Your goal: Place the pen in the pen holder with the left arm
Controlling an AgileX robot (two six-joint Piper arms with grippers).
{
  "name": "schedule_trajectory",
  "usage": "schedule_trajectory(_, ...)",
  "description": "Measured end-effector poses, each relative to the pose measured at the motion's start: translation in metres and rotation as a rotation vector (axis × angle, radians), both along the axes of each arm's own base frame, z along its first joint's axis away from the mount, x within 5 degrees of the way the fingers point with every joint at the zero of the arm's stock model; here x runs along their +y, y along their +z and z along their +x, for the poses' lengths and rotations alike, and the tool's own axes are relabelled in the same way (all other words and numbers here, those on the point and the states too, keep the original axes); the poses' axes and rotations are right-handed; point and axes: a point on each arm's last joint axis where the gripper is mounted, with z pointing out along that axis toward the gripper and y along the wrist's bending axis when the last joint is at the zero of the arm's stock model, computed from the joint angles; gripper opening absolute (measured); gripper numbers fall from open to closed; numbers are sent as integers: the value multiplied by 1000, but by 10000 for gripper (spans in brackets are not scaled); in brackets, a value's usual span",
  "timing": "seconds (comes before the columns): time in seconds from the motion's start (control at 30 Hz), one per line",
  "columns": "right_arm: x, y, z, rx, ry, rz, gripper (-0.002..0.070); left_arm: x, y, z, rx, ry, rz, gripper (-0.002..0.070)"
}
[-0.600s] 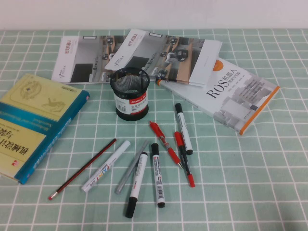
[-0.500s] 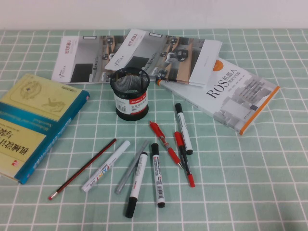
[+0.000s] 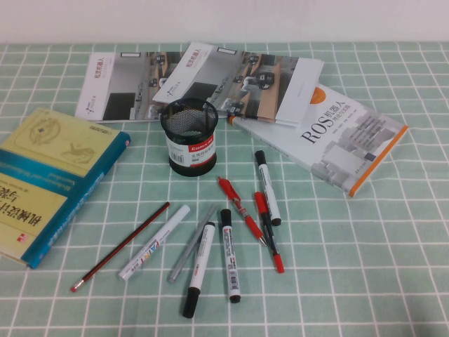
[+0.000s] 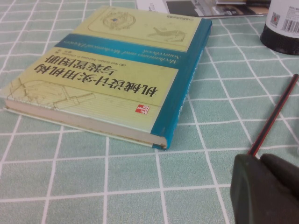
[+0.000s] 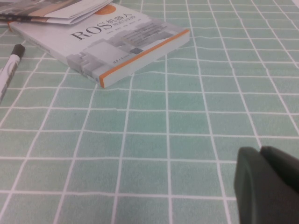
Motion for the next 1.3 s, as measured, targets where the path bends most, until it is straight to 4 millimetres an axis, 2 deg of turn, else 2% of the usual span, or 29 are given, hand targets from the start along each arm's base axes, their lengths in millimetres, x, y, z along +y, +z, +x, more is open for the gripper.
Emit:
schedule_trajectory(0.53,0,0,0,0,0,0,-20,1,1,1,-19,1,44,-4)
schedule_trajectory(0.67,0,0,0,0,0,0,-20,-1,5,2,-60,2,-68,-4)
schedule_trajectory(0.77,0,0,0,0,0,0,-20,-5,14,3,-116,20,-347,-4)
schedule_trajectory(0.87,0,0,0,0,0,0,-20,-6,23,3,-179,22,-503,-4)
schedule_trajectory(0.97,0,0,0,0,0,0,-20,-6,31,3,-258,9,-555,-4)
schedule_trajectory(1.07,0,0,0,0,0,0,-20,-5,33,3,-264,12,-605,-4)
schedule_trajectory(1.17,0,0,0,0,0,0,-20,-7,42,6,-174,34,-616,-4)
schedule_trajectory(1.3,0,0,0,0,0,0,-20,-11,74,19,1,63,-541,-4)
